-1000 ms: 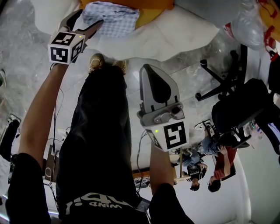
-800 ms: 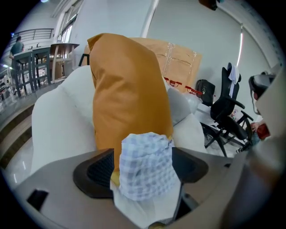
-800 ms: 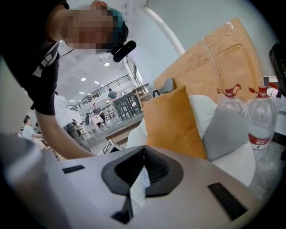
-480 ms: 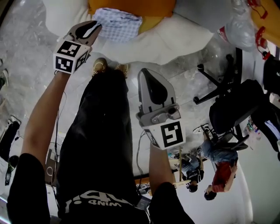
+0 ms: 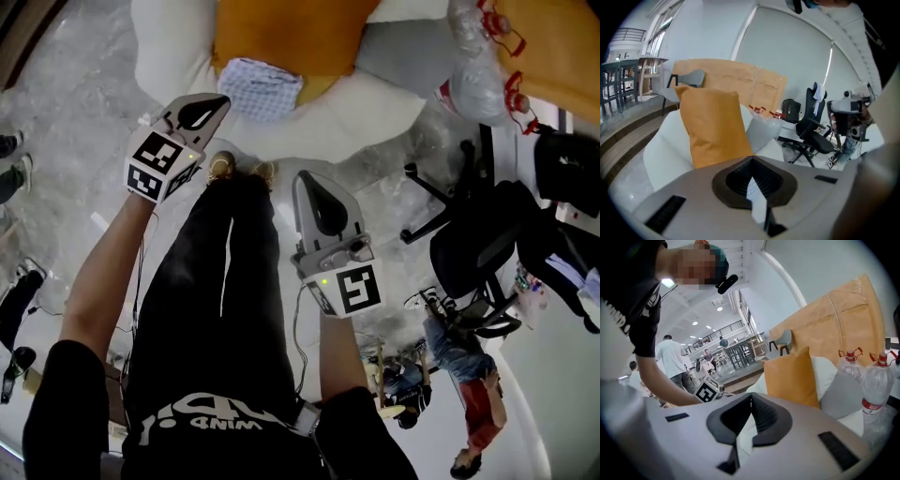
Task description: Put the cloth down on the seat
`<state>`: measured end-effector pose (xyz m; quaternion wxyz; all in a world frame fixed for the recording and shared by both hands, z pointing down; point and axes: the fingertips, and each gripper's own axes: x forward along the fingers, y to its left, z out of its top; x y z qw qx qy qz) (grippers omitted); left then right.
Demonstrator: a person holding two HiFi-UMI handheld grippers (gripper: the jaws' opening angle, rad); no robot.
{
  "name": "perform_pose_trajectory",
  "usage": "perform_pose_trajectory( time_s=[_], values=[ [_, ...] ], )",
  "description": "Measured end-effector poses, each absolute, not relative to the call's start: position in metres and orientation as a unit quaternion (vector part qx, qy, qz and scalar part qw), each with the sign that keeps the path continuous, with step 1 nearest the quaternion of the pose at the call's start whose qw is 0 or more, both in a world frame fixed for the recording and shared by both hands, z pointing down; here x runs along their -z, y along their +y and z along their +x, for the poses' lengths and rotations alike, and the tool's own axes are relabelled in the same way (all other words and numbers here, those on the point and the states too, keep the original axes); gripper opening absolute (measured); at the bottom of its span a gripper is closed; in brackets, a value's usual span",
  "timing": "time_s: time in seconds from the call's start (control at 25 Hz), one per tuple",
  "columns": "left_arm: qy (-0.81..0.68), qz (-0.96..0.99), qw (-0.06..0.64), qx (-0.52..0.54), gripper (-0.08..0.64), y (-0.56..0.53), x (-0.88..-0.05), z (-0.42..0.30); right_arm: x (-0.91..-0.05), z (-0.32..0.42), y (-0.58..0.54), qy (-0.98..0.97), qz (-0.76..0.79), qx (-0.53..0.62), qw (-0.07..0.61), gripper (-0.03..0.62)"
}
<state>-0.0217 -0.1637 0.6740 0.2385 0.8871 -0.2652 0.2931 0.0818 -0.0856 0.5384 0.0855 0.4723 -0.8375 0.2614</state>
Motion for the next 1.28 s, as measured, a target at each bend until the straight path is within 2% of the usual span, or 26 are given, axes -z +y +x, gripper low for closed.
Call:
perform_pose_trajectory(
  time_s=[0.76, 1.0, 1.28],
  values=[
    [-0.291, 0.932, 0.188, -0.109, 0.006, -0.113, -0.314, -0.068, -0.295, 0.036, -0.061, -0.872, 0.448, -0.196, 0.019, 0.021],
    [-0.290, 0.937, 0.183, -0.072, 0.006, -0.092, -0.244, -0.078, -0.248, 0.014, -0.040, -0.884, 0.429, -0.185, 0.003, 0.020],
    [-0.287, 0.946, 0.141, -0.051, 0.006, -0.069, -0.207, -0.088, -0.224, -0.002, -0.026, -0.894, 0.420, -0.152, -0.003, 0.020]
  ],
)
